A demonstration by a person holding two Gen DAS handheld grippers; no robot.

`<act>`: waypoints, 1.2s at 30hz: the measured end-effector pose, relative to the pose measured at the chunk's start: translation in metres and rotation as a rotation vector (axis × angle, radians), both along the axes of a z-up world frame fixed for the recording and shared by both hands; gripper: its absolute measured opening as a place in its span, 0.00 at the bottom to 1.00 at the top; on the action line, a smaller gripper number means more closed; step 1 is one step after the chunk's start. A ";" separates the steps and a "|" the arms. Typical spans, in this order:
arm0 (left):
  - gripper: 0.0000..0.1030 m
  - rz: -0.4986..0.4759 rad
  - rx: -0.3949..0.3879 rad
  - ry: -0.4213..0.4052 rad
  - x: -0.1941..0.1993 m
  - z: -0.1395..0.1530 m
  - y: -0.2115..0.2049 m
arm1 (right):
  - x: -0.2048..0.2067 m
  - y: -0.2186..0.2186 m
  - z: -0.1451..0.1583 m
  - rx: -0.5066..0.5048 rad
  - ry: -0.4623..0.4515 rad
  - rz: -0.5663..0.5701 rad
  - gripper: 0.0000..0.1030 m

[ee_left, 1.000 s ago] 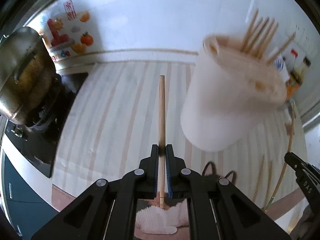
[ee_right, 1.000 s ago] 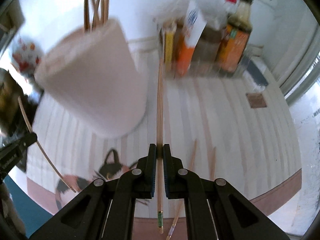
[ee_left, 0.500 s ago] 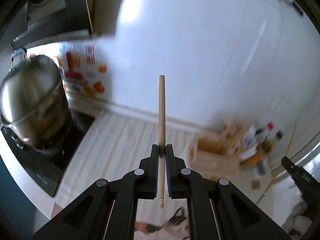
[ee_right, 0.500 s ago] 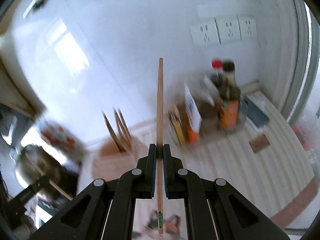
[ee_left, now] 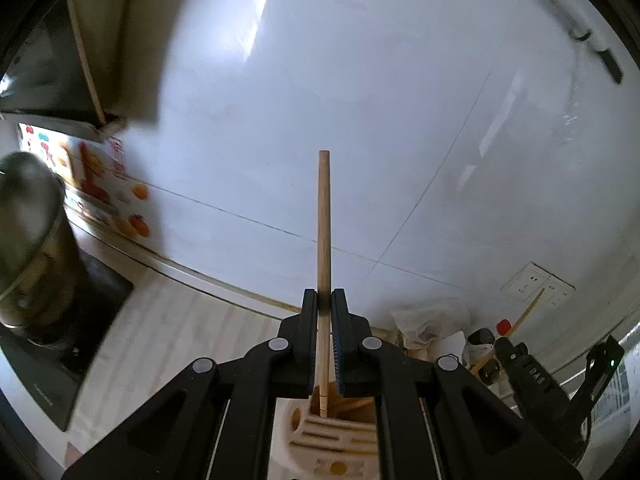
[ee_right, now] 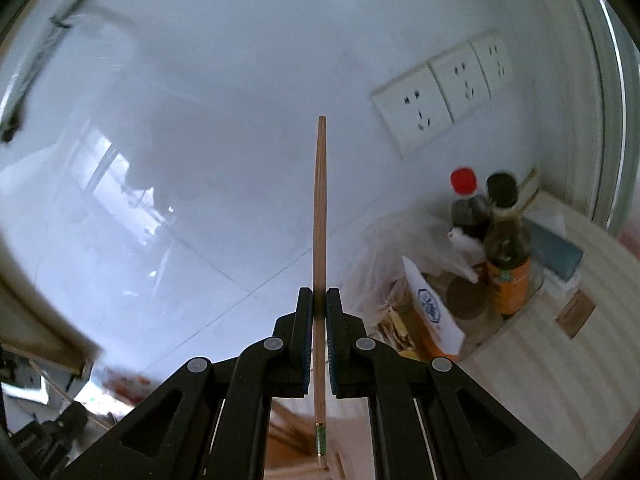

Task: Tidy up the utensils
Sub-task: 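Lift both chopsticks upright, insert them into the pink holder and open both tools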

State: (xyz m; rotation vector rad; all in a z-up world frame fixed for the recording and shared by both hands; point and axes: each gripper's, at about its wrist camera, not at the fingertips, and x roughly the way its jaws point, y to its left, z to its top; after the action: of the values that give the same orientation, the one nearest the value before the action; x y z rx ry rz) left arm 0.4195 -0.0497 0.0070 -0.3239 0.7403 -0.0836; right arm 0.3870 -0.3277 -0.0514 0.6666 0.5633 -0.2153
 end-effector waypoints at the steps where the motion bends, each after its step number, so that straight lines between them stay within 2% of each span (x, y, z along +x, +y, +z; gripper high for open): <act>1: 0.04 -0.002 -0.005 0.008 0.008 -0.004 -0.002 | 0.004 0.000 -0.003 -0.001 0.000 -0.004 0.06; 10: 0.04 -0.044 0.045 0.042 0.036 -0.034 -0.023 | 0.025 0.021 -0.028 -0.060 0.002 0.047 0.06; 15: 0.04 -0.050 0.058 0.061 0.035 -0.043 -0.023 | 0.019 0.036 -0.033 -0.098 0.004 0.097 0.06; 30: 0.04 -0.071 0.063 0.110 0.025 -0.061 -0.019 | 0.008 0.049 -0.041 -0.111 0.008 0.166 0.06; 36: 0.06 -0.126 0.071 0.145 0.014 -0.058 -0.022 | 0.001 0.056 -0.037 -0.135 0.012 0.240 0.07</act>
State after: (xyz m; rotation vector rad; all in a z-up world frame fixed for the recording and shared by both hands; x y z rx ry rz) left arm 0.4333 -0.0721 -0.0512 -0.2168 0.9057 -0.1537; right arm 0.3883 -0.2717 -0.0884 0.4624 0.6294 -0.0324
